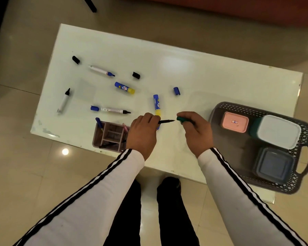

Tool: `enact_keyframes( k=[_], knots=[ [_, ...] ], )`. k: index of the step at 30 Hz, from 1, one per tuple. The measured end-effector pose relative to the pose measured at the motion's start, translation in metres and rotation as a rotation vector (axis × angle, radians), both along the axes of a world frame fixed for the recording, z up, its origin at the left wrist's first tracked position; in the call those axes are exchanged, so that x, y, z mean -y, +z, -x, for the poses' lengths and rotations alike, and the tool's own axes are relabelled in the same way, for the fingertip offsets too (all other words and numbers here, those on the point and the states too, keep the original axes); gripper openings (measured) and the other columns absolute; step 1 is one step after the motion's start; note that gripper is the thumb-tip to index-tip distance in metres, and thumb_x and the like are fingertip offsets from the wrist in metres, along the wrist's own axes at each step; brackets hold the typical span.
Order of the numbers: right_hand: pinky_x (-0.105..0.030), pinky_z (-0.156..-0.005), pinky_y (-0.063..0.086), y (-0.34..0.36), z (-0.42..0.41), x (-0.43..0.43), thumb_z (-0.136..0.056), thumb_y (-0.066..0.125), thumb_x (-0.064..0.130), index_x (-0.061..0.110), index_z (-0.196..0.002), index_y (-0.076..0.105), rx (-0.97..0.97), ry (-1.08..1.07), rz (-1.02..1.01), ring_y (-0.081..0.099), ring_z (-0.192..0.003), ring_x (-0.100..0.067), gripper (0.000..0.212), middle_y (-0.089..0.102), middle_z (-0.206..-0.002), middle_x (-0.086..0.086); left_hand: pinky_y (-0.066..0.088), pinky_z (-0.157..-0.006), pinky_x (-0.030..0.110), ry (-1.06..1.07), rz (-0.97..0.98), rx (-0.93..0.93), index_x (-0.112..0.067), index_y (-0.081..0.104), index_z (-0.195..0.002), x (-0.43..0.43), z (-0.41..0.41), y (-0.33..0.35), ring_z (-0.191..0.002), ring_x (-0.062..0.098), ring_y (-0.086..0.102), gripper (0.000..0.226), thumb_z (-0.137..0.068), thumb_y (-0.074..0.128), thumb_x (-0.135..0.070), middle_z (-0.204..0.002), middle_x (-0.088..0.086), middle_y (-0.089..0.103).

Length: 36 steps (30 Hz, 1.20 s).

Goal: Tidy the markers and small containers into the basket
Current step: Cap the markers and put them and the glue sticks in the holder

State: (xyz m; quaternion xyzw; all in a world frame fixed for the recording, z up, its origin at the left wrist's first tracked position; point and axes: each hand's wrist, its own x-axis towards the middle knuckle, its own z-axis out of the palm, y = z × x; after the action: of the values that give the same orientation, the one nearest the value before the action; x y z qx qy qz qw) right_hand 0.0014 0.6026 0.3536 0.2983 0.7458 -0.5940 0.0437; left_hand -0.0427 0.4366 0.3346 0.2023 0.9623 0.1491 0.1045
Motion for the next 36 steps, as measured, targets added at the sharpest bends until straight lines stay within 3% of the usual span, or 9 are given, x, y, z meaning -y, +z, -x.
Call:
enact_keyframes(
  k=[4, 12, 14, 18, 22, 28, 31, 33, 36],
  knots=[
    [-0.001, -0.072, 0.041, -0.003, 0.0, 0.003, -0.092, 0.062, 0.019, 0.024, -0.1, 0.069, 0.016, 0.117, -0.155, 0.06, -0.087, 0.003, 0.012, 0.067, -0.099, 0.01, 0.044, -0.072, 0.034, 0.011, -0.016, 0.011, -0.014, 0.062, -0.106, 0.005, -0.003, 0.002, -0.08, 0.026, 0.056, 0.026, -0.085, 0.066, 0.0, -0.098, 0.005, 0.061],
    [0.0, -0.067, 0.04, -0.002, -0.002, 0.012, -0.091, 0.069, 0.024, 0.023, -0.099, 0.067, 0.028, 0.18, -0.148, 0.058, -0.08, 0.01, 0.009, 0.063, -0.088, 0.02, 0.047, -0.071, 0.037, -0.009, -0.065, 0.005, -0.013, 0.064, -0.104, 0.011, -0.01, 0.005, -0.079, 0.028, 0.056, 0.021, -0.086, 0.065, -0.003, -0.095, 0.006, 0.061],
    [-0.003, -0.065, 0.042, -0.004, -0.003, 0.013, -0.091, 0.069, 0.023, 0.024, -0.098, 0.068, 0.055, 0.193, -0.141, 0.059, -0.076, 0.008, 0.008, 0.063, -0.086, 0.021, 0.045, -0.069, 0.037, -0.018, -0.081, -0.001, -0.012, 0.064, -0.103, 0.013, -0.012, 0.006, -0.077, 0.028, 0.057, 0.021, -0.086, 0.066, -0.001, -0.093, 0.006, 0.061],
    [-0.024, -0.068, 0.055, -0.007, -0.004, 0.013, -0.091, 0.068, 0.024, 0.027, -0.095, 0.068, 0.123, 0.206, -0.083, 0.064, -0.07, -0.009, 0.005, 0.066, -0.081, 0.013, 0.04, -0.069, 0.034, -0.048, -0.11, -0.009, -0.011, 0.065, -0.102, 0.016, -0.016, 0.007, -0.076, 0.028, 0.057, 0.021, -0.084, 0.068, 0.0, -0.091, 0.006, 0.062],
    [-0.02, -0.059, 0.049, -0.004, -0.009, 0.023, -0.093, 0.065, 0.019, 0.023, -0.095, 0.065, 0.118, 0.313, 0.009, 0.059, -0.059, -0.004, 0.005, 0.065, -0.074, 0.007, 0.047, -0.068, 0.038, -0.1, -0.182, 0.039, -0.007, 0.065, -0.103, 0.016, -0.023, 0.005, -0.077, 0.029, 0.058, 0.022, -0.084, 0.065, 0.004, -0.091, 0.008, 0.061],
    [-0.003, -0.066, 0.038, -0.002, -0.013, 0.058, -0.095, 0.06, 0.016, 0.014, -0.099, 0.058, 0.072, 0.246, -0.003, 0.058, -0.077, 0.009, 0.005, 0.064, -0.087, 0.01, 0.047, -0.064, 0.031, -0.03, -0.286, 0.042, -0.004, 0.068, -0.095, 0.031, -0.027, 0.012, -0.074, 0.029, 0.062, 0.019, -0.08, 0.064, 0.007, -0.084, 0.01, 0.063],
    [-0.005, -0.068, 0.04, 0.007, -0.004, 0.082, -0.094, 0.057, 0.01, 0.015, -0.096, 0.055, 0.029, 0.28, -0.027, 0.059, -0.081, 0.002, 0.006, 0.064, -0.089, 0.006, 0.042, -0.064, 0.026, 0.05, -0.314, 0.012, -0.005, 0.068, -0.094, 0.05, -0.027, 0.018, -0.073, 0.027, 0.062, 0.02, -0.079, 0.063, 0.007, -0.084, 0.009, 0.064],
    [-0.007, -0.068, 0.04, 0.012, 0.007, 0.098, -0.093, 0.055, 0.004, 0.017, -0.095, 0.053, -0.01, 0.378, -0.078, 0.057, -0.079, -0.003, 0.013, 0.061, -0.089, 0.004, 0.05, -0.067, 0.033, 0.123, -0.361, 0.019, -0.004, 0.067, -0.099, 0.067, -0.026, 0.021, -0.077, 0.028, 0.063, 0.017, -0.085, 0.061, 0.003, -0.089, 0.01, 0.065],
    [-0.019, -0.074, 0.043, 0.015, 0.02, 0.128, -0.089, 0.056, 0.006, 0.018, -0.098, 0.055, -0.086, 0.553, -0.23, 0.055, -0.081, -0.01, 0.016, 0.059, -0.097, 0.002, 0.052, -0.084, 0.044, 0.251, -0.38, 0.061, -0.004, 0.065, -0.112, 0.101, -0.022, 0.019, -0.093, 0.03, 0.062, 0.026, -0.092, 0.052, -0.014, -0.103, 0.012, 0.066]
  ],
)
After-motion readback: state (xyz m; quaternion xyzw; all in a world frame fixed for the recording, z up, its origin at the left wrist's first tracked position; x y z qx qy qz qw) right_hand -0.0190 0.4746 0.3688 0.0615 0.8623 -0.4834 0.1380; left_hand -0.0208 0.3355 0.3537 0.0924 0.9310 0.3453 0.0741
